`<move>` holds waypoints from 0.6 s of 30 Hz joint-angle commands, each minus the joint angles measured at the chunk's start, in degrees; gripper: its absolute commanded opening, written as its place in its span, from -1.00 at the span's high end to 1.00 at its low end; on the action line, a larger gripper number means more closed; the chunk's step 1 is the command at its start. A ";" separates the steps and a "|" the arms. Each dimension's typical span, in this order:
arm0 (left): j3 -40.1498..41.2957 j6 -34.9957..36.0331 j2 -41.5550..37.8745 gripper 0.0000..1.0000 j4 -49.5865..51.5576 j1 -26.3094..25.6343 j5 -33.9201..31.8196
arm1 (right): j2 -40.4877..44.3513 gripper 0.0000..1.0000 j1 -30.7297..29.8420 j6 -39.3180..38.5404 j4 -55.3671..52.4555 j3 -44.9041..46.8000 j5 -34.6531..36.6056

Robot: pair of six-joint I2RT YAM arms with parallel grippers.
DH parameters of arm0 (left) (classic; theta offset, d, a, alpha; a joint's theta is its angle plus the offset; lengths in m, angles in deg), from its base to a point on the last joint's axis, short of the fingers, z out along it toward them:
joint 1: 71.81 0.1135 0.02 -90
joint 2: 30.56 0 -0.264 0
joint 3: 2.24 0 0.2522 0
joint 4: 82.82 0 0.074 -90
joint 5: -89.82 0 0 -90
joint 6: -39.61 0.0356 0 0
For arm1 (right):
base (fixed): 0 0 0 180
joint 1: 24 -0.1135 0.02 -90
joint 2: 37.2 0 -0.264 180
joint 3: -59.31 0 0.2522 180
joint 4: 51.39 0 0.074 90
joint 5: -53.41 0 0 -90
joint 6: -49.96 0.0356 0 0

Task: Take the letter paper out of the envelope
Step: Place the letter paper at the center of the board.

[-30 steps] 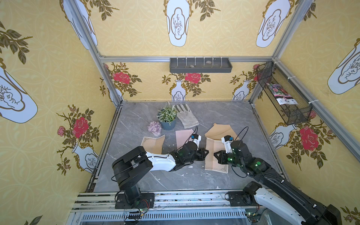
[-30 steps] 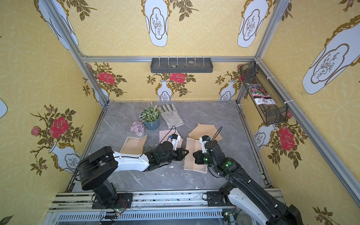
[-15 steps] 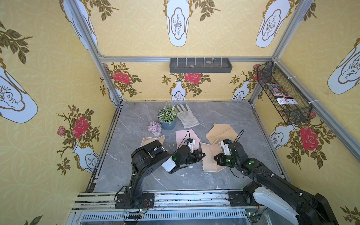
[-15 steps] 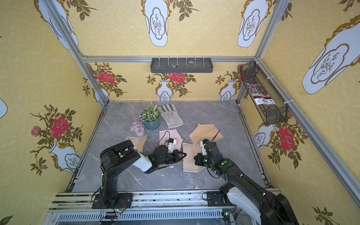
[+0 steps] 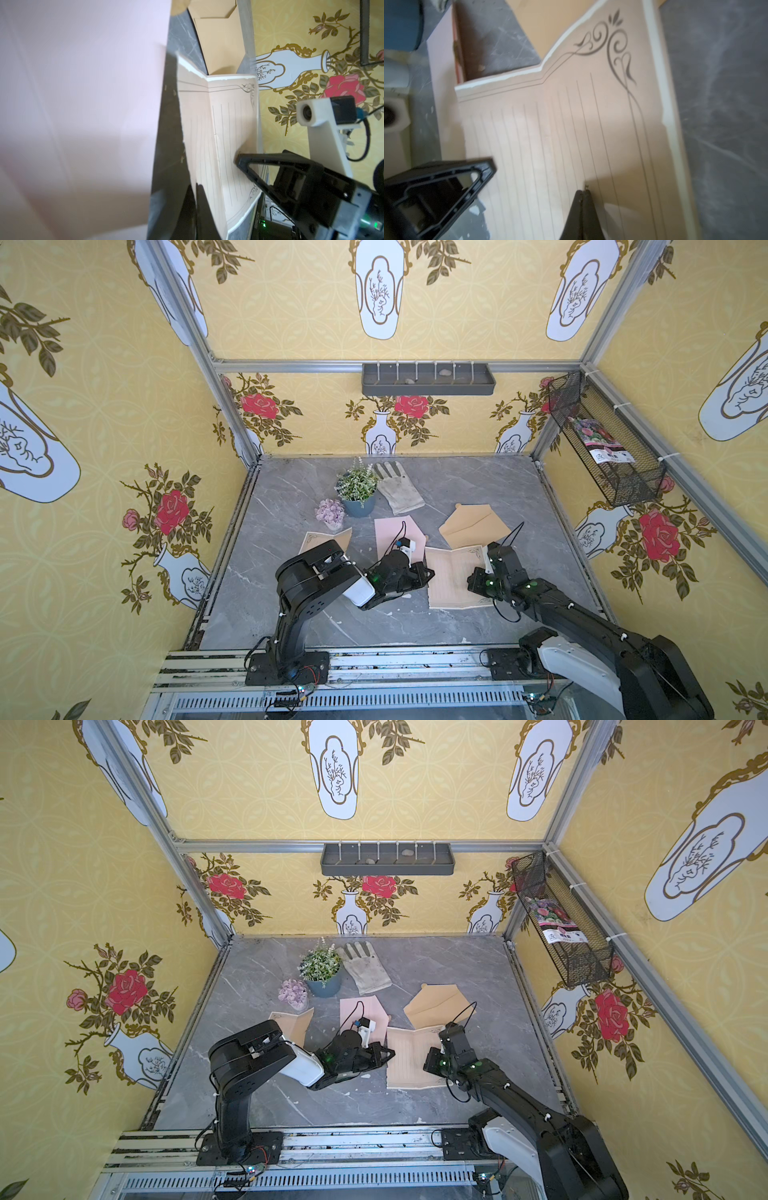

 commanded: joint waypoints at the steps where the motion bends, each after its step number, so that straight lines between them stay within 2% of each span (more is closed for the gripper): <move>1: 0.28 1.37 -0.10 1.00 2.97 -0.02 -1.68 | -3.06 1.00 0.08 2.95 -0.28 -0.74 2.77; 8: -0.37 4.49 -4.43 1.00 10.64 -0.37 -3.50 | -7.32 1.00 0.13 3.21 0.70 -1.39 1.55; 13: -0.94 7.81 -8.94 1.00 18.62 -1.30 -7.17 | -5.06 1.00 0.13 3.60 0.36 -0.50 1.25; 18: -1.17 9.12 -10.55 1.00 22.13 -2.32 -8.69 | -1.43 1.00 -0.13 4.34 -0.58 0.82 0.19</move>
